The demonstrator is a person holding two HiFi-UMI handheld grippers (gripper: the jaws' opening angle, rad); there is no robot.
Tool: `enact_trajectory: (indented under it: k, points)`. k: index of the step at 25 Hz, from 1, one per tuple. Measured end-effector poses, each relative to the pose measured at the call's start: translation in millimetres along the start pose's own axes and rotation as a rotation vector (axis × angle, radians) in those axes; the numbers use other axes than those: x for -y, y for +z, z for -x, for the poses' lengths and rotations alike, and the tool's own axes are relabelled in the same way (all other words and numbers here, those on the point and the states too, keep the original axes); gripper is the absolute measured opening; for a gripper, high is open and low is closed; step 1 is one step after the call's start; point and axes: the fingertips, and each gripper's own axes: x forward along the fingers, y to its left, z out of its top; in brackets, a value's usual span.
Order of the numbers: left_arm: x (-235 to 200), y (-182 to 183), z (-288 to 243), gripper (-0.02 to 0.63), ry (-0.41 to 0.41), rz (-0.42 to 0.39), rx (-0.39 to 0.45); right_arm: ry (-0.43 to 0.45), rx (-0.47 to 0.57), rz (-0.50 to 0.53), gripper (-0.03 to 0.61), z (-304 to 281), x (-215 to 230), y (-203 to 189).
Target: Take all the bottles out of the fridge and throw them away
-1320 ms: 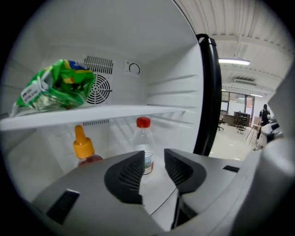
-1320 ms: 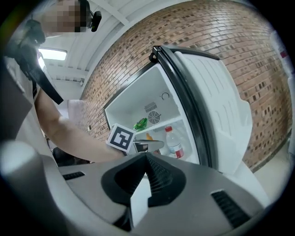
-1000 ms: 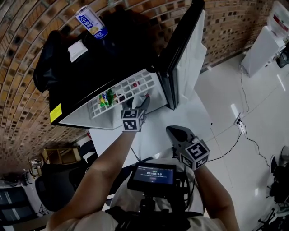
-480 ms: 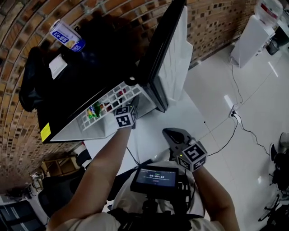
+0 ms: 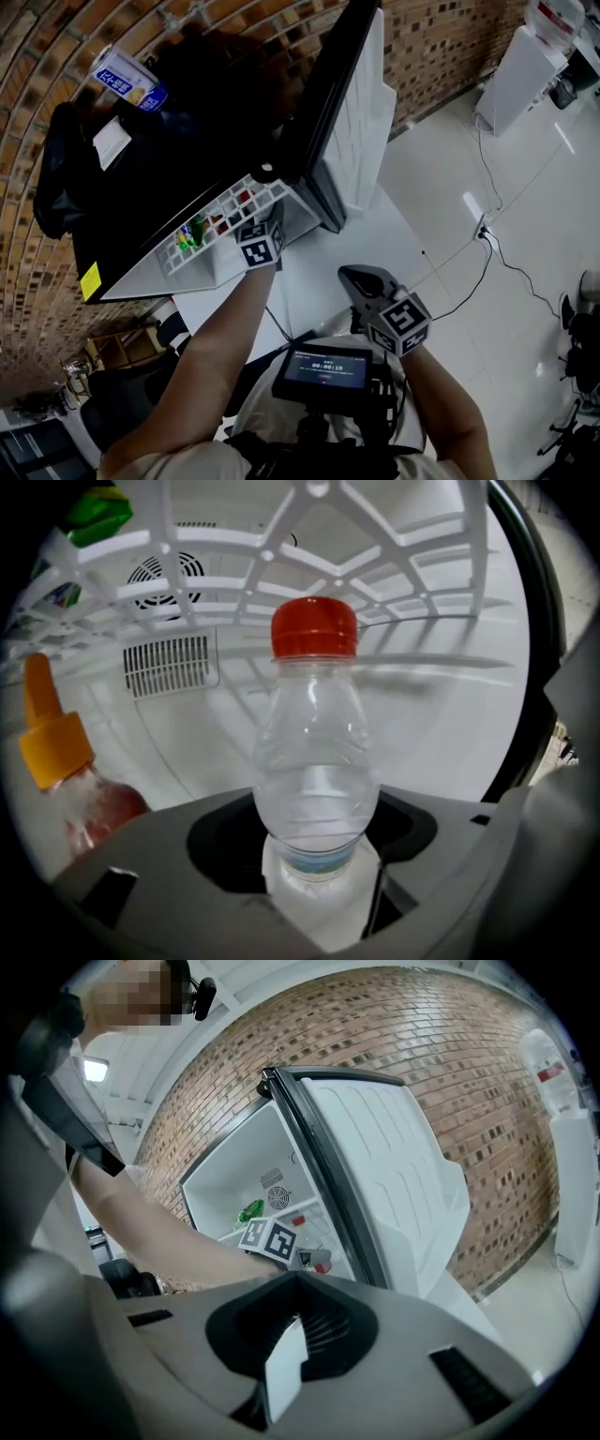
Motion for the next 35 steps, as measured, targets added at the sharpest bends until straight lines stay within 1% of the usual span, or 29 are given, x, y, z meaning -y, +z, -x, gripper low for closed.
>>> enact_trajectory:
  k: [4, 6, 12, 15, 17, 19, 23, 26, 29, 31, 35]
  points:
    - [5.8, -10.2, 25.3, 0.314, -0.016, 0.029, 0.009, 0.010, 0.005, 0.000, 0.002, -2.6, -0.2, 2.1]
    - [11.8, -18.0, 40.0, 0.314, -0.039, 0.022, 0.016, 0.022, 0.006, 0.005, 0.002, -4.4, -1.4, 2.1]
    - [34.0, -44.7, 84.7, 0.314, -0.118, -0.062, 0.013, 0.058, -0.002, 0.013, 0.002, -14.0, -12.1, 4.6]
    - [46.5, -48.4, 110.3, 0.314, -0.185, -0.111, 0.023, 0.086, -0.009, 0.022, 0.002, -20.2, -20.5, 4.6]
    - [57.9, -44.5, 131.2, 0.314, -0.245, -0.131, 0.035, 0.106, -0.014, 0.025, 0.002, -25.4, -26.8, 4.4]
    - [61.8, -44.2, 151.4, 0.314, -0.281, -0.143, 0.058, 0.129, -0.020, 0.034, 0.002, -31.8, -34.1, 4.3]
    - [50.4, -49.6, 190.4, 0.314, -0.274, -0.109, 0.105, 0.187, -0.040, 0.059, 0.002, -46.7, -51.8, 4.1]
    - [44.1, -51.0, 218.8, 0.314, -0.279, -0.088, 0.113, 0.241, -0.062, 0.080, 0.002, -59.9, -67.6, 2.5]
    - [28.6, -57.9, 239.7, 0.314, -0.277, -0.076, 0.116, 0.285, -0.084, 0.095, 0.002, -72.7, -86.4, -1.4]
    - [15.9, -61.5, 253.5, 0.314, -0.259, -0.063, 0.125, 0.318, -0.096, 0.106, 0.002, -80.9, -100.8, -3.9]
    - [-8.5, -67.0, 282.0, 0.314, -0.197, -0.048, 0.149, 0.394, -0.127, 0.131, 0.002, -98.6, -131.3, -10.6]
